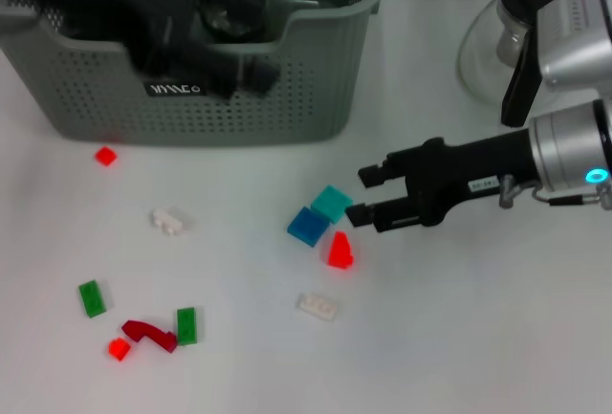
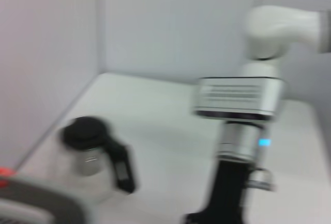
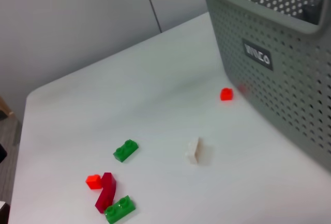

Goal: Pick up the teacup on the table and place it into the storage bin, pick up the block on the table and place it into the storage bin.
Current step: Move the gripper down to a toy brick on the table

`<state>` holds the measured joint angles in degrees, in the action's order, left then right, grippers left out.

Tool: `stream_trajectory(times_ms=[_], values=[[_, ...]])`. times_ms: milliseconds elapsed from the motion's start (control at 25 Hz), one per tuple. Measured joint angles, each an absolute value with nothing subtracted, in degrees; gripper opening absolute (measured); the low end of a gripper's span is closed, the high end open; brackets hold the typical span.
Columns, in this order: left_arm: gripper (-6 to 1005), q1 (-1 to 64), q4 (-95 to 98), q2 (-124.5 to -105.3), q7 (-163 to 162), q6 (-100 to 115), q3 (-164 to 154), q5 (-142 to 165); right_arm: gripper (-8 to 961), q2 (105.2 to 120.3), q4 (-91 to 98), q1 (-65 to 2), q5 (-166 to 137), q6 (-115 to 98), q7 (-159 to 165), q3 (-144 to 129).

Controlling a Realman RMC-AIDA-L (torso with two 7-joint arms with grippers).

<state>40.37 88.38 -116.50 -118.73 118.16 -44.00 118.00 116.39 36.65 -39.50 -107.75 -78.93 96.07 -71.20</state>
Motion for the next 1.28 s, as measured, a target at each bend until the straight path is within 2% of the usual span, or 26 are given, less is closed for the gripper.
stream_trajectory(times_ms=[160, 360, 760, 840, 1000, 1040, 1080, 1160, 1280], values=[[699, 33.63, 87.33, -115.99, -115.77, 118.39, -49.23, 110.69, 685, 115.79, 36.92, -39.31, -107.75, -79.60, 96.31, -71.11], [698, 28.90, 87.11, -116.14, -114.65, 118.50, -53.69, 111.09, 685, 115.49, 37.04, -39.30, -107.75, -80.79, 95.98, -70.57], [695, 28.26, 90.34, -116.78, -118.06, 118.36, -55.32, 131.50, 685, 115.45, 37.04, -39.88, -107.75, -80.72, 95.43, -70.78], [695, 28.72, 91.55, -117.55, -118.97, 118.07, -56.20, 135.49, 685, 115.51, 37.03, -39.97, -107.75, -80.62, 95.43, -70.80], [694, 31.34, 91.86, -120.74, -121.86, 116.69, -57.85, 145.86, 685, 115.62, 36.98, -39.98, -107.75, -80.52, 95.68, -70.60], [693, 31.34, 91.86, -120.74, -121.86, 116.69, -57.85, 145.86, 685, 115.65, 36.98, -40.00, -107.75, -80.53, 95.81, -70.59], [693, 33.27, 91.43, -123.33, -124.67, 115.43, -58.89, 152.84, 685, 115.66, 36.98, -40.03, -107.75, -80.54, 95.89, -70.59], [692, 34.09, 91.02, -124.42, -127.93, 113.93, -61.45, 156.48, 685, 115.66, 36.98, -40.14, -107.75, -80.50, 95.92, -70.58], [691, 34.42, 89.11, -124.31, -134.37, 110.91, -69.87, 158.94, 685, 115.54, 36.73, -40.30, -107.75, -80.71, 95.92, -70.57]])
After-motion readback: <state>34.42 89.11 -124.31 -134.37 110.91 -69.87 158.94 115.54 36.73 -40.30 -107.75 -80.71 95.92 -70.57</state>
